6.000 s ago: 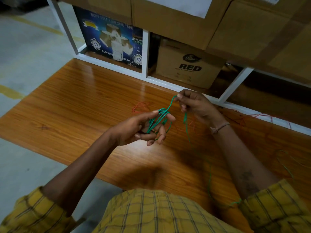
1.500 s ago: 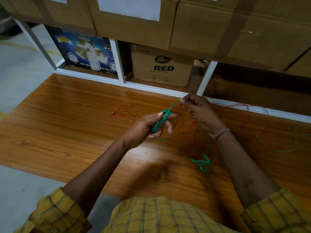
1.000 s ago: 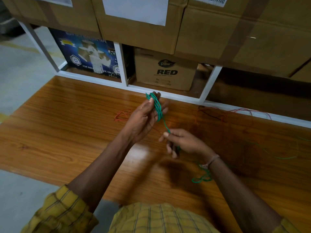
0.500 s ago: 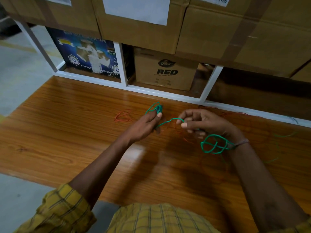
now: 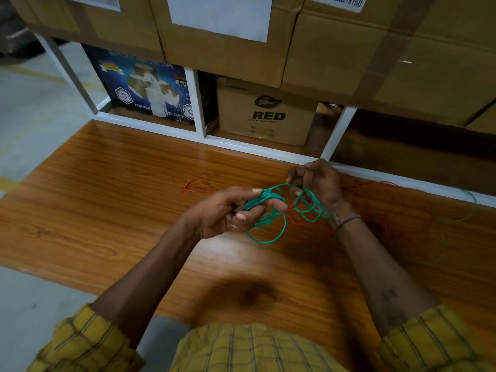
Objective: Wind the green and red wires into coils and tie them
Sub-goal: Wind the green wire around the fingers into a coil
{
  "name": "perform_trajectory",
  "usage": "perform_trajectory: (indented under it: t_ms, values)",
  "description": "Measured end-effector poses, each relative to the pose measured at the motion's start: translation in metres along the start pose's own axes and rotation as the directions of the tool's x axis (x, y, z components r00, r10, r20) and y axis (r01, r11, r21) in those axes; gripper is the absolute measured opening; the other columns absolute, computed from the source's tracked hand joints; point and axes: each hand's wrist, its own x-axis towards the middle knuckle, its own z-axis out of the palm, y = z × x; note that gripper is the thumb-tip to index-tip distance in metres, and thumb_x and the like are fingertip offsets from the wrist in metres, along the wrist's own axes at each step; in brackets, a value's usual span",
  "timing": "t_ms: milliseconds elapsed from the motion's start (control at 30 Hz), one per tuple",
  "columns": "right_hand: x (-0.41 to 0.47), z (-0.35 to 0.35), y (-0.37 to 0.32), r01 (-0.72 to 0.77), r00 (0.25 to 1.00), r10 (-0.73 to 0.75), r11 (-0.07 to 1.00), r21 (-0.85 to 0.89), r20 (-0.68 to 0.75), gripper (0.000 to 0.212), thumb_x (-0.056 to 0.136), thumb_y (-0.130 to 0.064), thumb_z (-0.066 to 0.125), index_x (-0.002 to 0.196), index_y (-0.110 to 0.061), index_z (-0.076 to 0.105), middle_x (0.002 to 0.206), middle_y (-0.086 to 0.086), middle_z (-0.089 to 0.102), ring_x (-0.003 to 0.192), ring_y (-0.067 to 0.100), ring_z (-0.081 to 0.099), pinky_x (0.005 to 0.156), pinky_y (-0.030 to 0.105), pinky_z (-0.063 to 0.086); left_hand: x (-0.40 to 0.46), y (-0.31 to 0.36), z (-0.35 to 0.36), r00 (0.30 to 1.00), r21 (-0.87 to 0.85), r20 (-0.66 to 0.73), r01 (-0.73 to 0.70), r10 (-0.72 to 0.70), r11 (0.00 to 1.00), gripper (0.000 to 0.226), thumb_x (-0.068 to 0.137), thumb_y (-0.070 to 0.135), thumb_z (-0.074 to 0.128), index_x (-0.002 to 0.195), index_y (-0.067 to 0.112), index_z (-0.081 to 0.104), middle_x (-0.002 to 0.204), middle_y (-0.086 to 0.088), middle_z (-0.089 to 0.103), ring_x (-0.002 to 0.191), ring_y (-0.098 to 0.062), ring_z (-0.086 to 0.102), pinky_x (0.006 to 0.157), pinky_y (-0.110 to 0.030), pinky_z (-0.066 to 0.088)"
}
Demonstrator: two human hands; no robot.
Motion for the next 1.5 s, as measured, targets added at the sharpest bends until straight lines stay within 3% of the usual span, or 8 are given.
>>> perform_trajectory:
  t_ms: [67, 200, 367, 600, 800, 900, 1167, 1500]
  values:
    - [0.005, -0.005, 0.012, -0.037, 0.999, 0.037, 0.998, 0.045, 0.001, 0.061, 0.06, -0.057, 0.052, 0.078, -0.001, 0.066, 0.06, 0.016, 0.052, 0.045, 0.02, 0.044, 0.042, 0.022, 0.034, -0.002, -0.002, 0.004, 0.999, -0.063, -0.031, -0.033, 0.032, 0.997, 0.052, 0.112, 0.025, 0.036, 0.144, -0.012, 0.052, 0.062, 0.005, 0.034, 0.053, -0.011, 0.018, 0.053, -0.03, 0.013]
    - [0.016, -0.008, 0.039, -0.045, 0.993, 0.052, 0.996, 0.074, -0.102, 0.055, 0.068, -0.057, 0.052, 0.078, -0.007, 0.074, 0.07, 0.016, 0.058, 0.056, 0.022, 0.045, 0.053, 0.03, 0.032, -0.004, -0.004, 0.012, 0.985, -0.128, -0.138, -0.121, 0.103, 0.984, 0.043, 0.112, 0.018, 0.036, 0.134, -0.01, 0.06, 0.064, 0.006, 0.026, 0.051, -0.006, 0.017, 0.048, -0.023, 0.016]
    - [0.02, -0.005, 0.048, -0.049, 0.985, 0.077, 0.983, 0.178, -0.155, 0.055, 0.102, -0.019, 0.026, 0.073, -0.004, 0.07, 0.061, 0.007, 0.068, 0.046, 0.012, 0.059, 0.045, 0.019, 0.045, -0.008, -0.006, 0.011, 0.955, -0.165, -0.251, -0.206, 0.161, 0.965, 0.036, 0.112, 0.017, 0.033, 0.105, 0.0, 0.065, 0.061, 0.007, 0.022, 0.046, -0.004, 0.015, 0.041, -0.017, 0.019]
    - [0.037, -0.014, 0.064, 0.011, 0.983, 0.037, 0.966, 0.259, -0.179, 0.024, 0.104, 0.001, 0.044, 0.101, -0.013, 0.064, 0.083, 0.002, 0.072, 0.068, 0.01, 0.071, 0.057, 0.022, 0.057, -0.021, -0.01, 0.008, 0.936, -0.207, -0.287, -0.267, 0.202, 0.941, 0.035, 0.109, 0.017, 0.037, 0.094, 0.007, 0.067, 0.059, 0.008, 0.021, 0.044, -0.004, 0.014, 0.041, -0.02, 0.013]
    - [0.059, 0.002, 0.068, 0.071, 0.911, -0.146, 0.977, -0.202, -0.387, 0.024, 0.101, 0.002, 0.058, 0.093, -0.02, 0.06, 0.084, -0.003, 0.063, 0.064, -0.005, 0.062, 0.055, 0.014, 0.048, -0.042, -0.013, 0.008, 0.945, -0.187, -0.257, -0.254, 0.202, 0.949, 0.033, 0.107, 0.018, 0.039, 0.092, 0.006, 0.066, 0.056, 0.01, 0.024, 0.043, -0.003, 0.017, 0.042, -0.02, 0.015]
    - [0.073, 0.005, 0.071, 0.078, 0.836, -0.246, 0.938, -0.338, -0.49, 0.026, 0.099, 0.0, 0.063, 0.088, -0.023, 0.06, 0.087, -0.002, 0.064, 0.078, 0.005, 0.06, 0.064, 0.018, 0.047, -0.054, -0.011, 0.006, 0.946, -0.156, -0.263, -0.236, 0.191, 0.959, 0.035, 0.107, 0.016, 0.038, 0.09, 0.007, 0.067, 0.054, 0.013, 0.028, 0.042, -0.004, 0.016, 0.043, -0.022, 0.014]
    - [0.106, 0.021, 0.074, 0.055, 0.733, -0.295, 0.924, -0.378, -0.613, 0.032, 0.097, 0.002, 0.064, 0.081, -0.024, 0.057, 0.082, 0.0, 0.064, 0.078, 0.014, 0.061, 0.061, 0.018, 0.049, -0.082, -0.016, -0.004, 0.973, -0.095, -0.16, -0.181, 0.164, 0.979, 0.029, 0.102, 0.032, 0.064, 0.093, 0.005, 0.068, 0.057, 0.012, 0.029, 0.044, -0.002, 0.021, 0.043, -0.021, 0.016]
    - [0.125, 0.029, 0.077, 0.02, 0.692, -0.306, 0.914, -0.406, -0.654, 0.029, 0.095, 0.006, 0.063, 0.081, -0.018, 0.056, 0.092, 0.011, 0.065, 0.091, 0.024, 0.062, 0.081, 0.034, 0.053, -0.108, -0.011, -0.01, 0.976, -0.078, -0.182, -0.136, 0.12, 0.988, 0.036, 0.109, 0.016, 0.041, 0.092, 0.006, 0.07, 0.057, 0.015, 0.036, 0.045, -0.001, 0.022, 0.044, -0.023, 0.013]
